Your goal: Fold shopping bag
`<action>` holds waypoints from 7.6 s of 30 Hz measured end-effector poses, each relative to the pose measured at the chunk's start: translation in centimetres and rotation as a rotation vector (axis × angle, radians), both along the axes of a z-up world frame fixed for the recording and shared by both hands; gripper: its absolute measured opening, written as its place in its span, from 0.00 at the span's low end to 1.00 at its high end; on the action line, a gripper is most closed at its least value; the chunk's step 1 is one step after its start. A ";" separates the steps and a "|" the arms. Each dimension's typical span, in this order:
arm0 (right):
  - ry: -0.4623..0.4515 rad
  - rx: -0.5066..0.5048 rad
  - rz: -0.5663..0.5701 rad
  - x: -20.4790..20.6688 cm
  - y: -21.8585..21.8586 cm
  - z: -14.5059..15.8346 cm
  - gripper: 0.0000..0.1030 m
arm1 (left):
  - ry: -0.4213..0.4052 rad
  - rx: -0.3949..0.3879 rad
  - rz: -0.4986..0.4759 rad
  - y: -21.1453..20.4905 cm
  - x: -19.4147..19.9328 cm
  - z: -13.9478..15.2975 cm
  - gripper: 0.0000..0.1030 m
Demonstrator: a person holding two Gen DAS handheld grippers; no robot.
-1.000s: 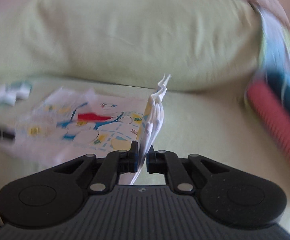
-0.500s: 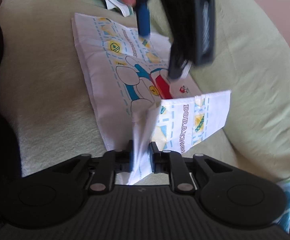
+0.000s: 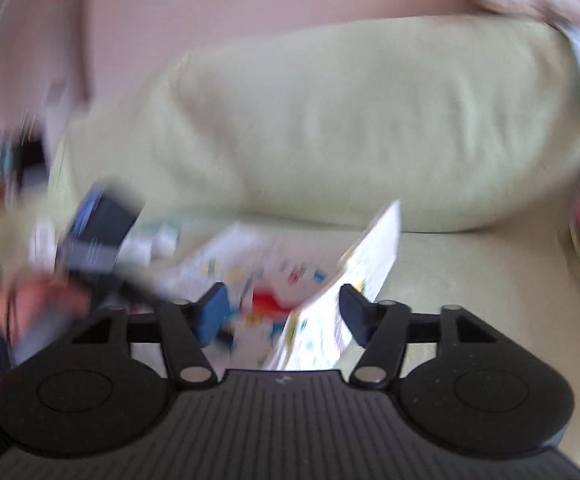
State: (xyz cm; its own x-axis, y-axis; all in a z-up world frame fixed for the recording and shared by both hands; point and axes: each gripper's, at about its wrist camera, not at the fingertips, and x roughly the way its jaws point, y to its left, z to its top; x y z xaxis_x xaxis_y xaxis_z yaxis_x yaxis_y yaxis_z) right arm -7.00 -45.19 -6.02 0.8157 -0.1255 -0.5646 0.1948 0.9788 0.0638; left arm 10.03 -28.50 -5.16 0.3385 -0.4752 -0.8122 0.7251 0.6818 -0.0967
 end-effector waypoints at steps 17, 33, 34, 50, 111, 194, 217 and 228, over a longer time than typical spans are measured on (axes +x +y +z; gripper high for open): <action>0.078 0.099 -0.106 4.6 0.6 -1.8 0.07 | 0.139 -0.050 0.306 11.7 1.1 -0.5 0.70; 0.080 0.084 -0.110 3.2 1.4 -1.6 0.07 | 0.595 -0.873 0.602 17.4 4.6 -5.2 0.45; 0.079 0.084 -0.109 3.2 1.4 -1.6 0.07 | 0.601 -0.897 0.593 17.6 4.5 -5.3 0.45; 0.092 0.077 -0.100 4.7 2.1 -2.0 0.07 | -0.333 -0.321 0.029 8.2 -2.5 1.5 0.29; 0.074 -0.449 0.566 -0.5 4.8 -2.4 0.17 | -0.751 0.255 -1.289 3.6 -5.3 -1.7 0.14; 0.251 -0.012 0.362 2.4 7.5 0.3 0.00 | 0.009 -0.066 -0.557 -0.4 -2.5 0.2 0.05; 0.214 -0.209 0.365 -0.3 12.9 -0.8 0.81 | -0.119 -0.104 -0.463 0.1 -7.3 -0.6 0.44; 0.152 0.188 0.187 5.5 -4.4 5.5 0.76 | -0.130 -0.105 -0.433 0.1 -7.6 -0.5 0.45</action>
